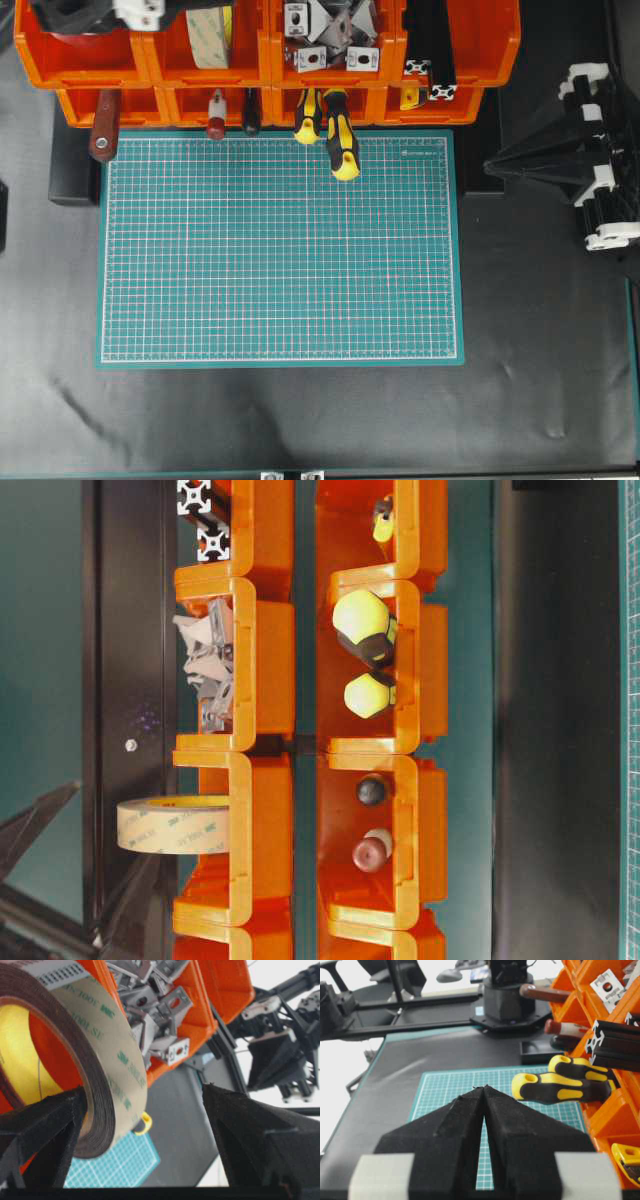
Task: Pick foam from container rack with left arm.
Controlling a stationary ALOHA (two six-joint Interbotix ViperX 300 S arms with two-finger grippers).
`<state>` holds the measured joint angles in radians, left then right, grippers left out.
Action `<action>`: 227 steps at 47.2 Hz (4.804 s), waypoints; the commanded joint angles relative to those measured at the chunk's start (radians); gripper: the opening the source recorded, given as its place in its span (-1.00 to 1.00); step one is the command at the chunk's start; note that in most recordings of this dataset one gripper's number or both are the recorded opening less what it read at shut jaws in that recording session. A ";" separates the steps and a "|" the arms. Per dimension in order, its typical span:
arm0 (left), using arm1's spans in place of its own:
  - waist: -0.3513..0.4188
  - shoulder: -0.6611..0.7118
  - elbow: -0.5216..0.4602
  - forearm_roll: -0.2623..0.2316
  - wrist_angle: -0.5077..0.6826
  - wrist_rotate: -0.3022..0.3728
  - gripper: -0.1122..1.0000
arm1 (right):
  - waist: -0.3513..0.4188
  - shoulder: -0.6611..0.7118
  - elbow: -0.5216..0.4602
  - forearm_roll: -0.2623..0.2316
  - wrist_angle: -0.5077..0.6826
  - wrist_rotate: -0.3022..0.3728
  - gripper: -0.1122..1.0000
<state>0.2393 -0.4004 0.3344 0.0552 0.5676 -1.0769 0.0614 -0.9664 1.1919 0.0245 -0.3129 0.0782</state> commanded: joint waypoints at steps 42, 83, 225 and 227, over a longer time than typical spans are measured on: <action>0.005 0.012 -0.008 0.003 -0.017 0.005 -0.22 | 0.015 0.005 -0.011 0.000 -0.015 0.003 -0.81; -0.282 -0.087 -0.107 0.003 -0.130 0.419 -0.34 | 0.015 0.003 -0.011 0.002 -0.015 0.003 -0.81; -0.494 0.267 -0.032 0.015 0.347 1.023 0.80 | 0.017 -0.002 -0.014 0.003 -0.051 0.048 -0.81; -0.500 0.252 -0.020 0.015 0.316 1.019 0.80 | 0.017 -0.003 -0.014 0.003 -0.051 0.048 -0.81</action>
<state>-0.2424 -0.0966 0.3068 0.0675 0.9434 -0.0537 0.0767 -0.9725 1.1934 0.0261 -0.3497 0.1243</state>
